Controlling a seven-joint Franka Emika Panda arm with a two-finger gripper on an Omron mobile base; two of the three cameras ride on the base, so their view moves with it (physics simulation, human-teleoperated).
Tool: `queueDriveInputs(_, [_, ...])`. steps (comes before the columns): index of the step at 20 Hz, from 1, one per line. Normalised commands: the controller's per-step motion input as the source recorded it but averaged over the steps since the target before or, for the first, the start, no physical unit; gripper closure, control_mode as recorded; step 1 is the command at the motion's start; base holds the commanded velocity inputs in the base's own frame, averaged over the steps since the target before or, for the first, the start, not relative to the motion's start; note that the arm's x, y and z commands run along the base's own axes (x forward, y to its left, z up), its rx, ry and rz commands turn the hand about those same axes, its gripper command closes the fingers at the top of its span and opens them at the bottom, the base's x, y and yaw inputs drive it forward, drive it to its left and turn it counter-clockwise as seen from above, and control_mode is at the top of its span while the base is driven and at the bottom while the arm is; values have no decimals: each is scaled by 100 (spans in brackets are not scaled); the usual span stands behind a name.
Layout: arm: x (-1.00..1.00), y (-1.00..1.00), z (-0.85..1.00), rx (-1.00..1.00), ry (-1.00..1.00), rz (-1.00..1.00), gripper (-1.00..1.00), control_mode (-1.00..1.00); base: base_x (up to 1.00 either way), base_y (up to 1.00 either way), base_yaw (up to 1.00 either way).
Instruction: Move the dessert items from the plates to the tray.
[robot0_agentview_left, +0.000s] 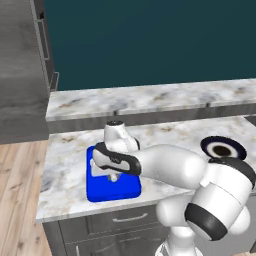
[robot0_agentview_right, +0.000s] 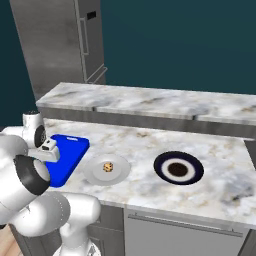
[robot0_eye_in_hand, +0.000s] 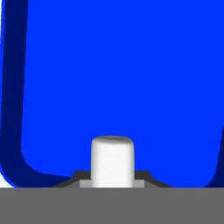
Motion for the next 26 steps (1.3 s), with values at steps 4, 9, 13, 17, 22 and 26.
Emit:
queueDriveInputs(4, [0,0,-58,1,0,0,100,-100,0,0,0])
queueDriveInputs(9, [0,0,-37,1,-7,0,100,-100,0,0,0])
queueDriveInputs(13, [0,0,-11,0,-8,0,100,-100,0,0,0])
queueDriveInputs(17, [0,0,-7,0,-5,0,100,-100,0,0,0])
queueDriveInputs(22, [0,1,-1,0,-4,0,-100,-100,0,0,0])
queueDriveInputs(26, [0,0,0,0,0,1,-100,-100,0,0,0])
